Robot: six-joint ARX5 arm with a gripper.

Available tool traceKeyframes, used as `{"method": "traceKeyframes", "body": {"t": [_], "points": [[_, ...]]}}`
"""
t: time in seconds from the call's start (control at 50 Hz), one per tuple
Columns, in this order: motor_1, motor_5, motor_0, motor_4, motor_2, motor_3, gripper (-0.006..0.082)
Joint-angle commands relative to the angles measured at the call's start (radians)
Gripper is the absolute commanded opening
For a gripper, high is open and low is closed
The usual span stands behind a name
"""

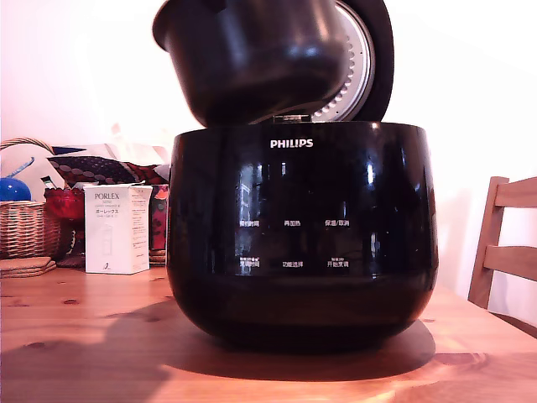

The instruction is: Place the pot you are holding inside the rice cooker

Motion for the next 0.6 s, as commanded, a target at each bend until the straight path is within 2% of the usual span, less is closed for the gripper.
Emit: {"method": "traceKeyframes", "body": {"t": [0.0, 0.42, 0.58], "points": [[0.021, 0.013, -0.009, 0.005, 0.029, 0.035, -0.0024], [0.097, 0.074, -0.017, -0.010, 0.029, 0.031, -0.0024], [0.112, 0.161, -0.017, -0.048, 0.029, 0.014, -0.0024]]}}
